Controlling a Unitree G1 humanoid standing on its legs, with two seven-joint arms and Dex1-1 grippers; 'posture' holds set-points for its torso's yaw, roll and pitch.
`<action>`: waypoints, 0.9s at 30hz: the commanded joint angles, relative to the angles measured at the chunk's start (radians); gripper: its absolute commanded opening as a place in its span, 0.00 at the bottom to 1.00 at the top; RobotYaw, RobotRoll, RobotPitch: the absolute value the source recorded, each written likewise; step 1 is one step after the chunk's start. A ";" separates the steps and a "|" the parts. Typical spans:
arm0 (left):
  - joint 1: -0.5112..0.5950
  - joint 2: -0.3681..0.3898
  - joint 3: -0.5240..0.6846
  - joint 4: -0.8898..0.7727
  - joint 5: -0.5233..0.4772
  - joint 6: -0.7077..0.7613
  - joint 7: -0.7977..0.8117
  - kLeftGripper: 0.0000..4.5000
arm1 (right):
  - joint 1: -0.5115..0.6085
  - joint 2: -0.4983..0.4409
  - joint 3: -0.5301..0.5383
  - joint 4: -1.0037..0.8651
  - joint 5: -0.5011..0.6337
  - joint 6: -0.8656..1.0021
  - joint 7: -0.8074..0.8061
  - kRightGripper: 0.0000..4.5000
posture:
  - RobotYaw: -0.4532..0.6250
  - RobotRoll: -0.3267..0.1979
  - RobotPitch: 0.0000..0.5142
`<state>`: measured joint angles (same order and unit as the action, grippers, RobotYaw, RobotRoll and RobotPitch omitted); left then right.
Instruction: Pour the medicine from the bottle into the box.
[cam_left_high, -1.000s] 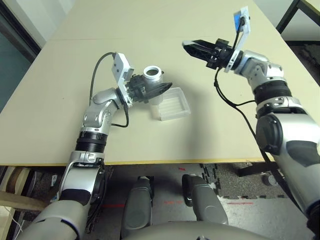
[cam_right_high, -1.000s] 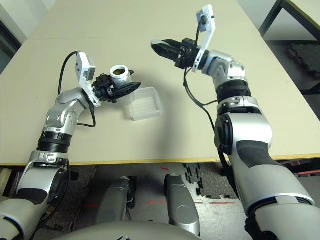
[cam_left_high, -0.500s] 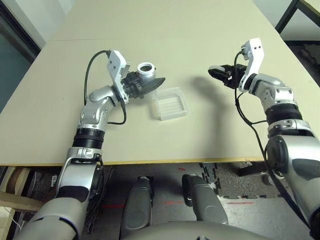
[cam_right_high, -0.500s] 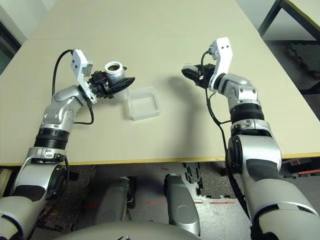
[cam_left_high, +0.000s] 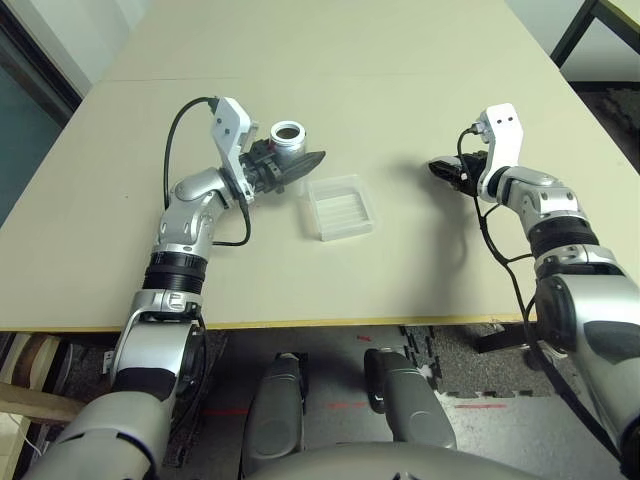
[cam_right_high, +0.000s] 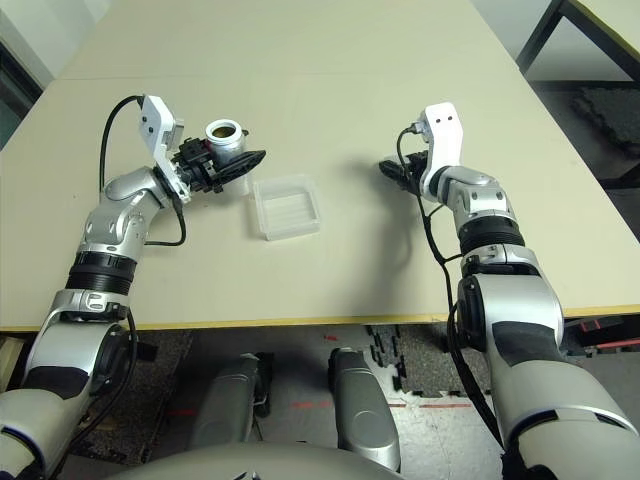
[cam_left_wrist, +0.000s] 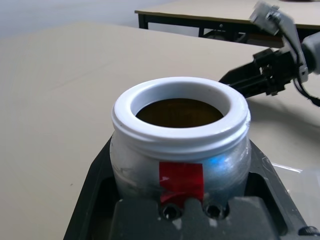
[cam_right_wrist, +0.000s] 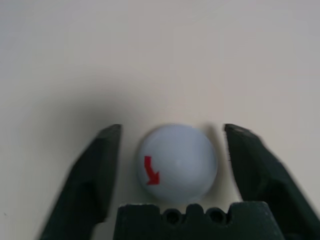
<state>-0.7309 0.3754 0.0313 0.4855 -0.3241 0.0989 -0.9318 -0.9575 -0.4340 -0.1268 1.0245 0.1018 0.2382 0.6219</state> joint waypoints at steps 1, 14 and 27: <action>-0.009 0.014 0.003 0.015 0.021 -0.001 0.011 0.59 | 0.002 -0.016 -0.002 -0.054 0.022 -0.033 0.074 1.00 | 0.37 0.62 0.31; -0.039 0.019 0.004 0.067 0.041 -0.010 0.022 0.59 | -0.004 -0.100 0.002 -0.278 0.153 -0.003 0.464 1.00 | 0.35 0.62 0.32; -0.034 0.039 0.010 0.061 0.042 -0.004 0.025 0.59 | 0.041 -0.114 0.028 -0.416 0.240 0.020 0.731 1.00 | 0.36 0.62 0.29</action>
<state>-0.7655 0.4056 0.0348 0.5349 -0.2931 0.0964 -0.9094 -0.9316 -0.5373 -0.1140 0.6504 0.3245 0.2496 1.3254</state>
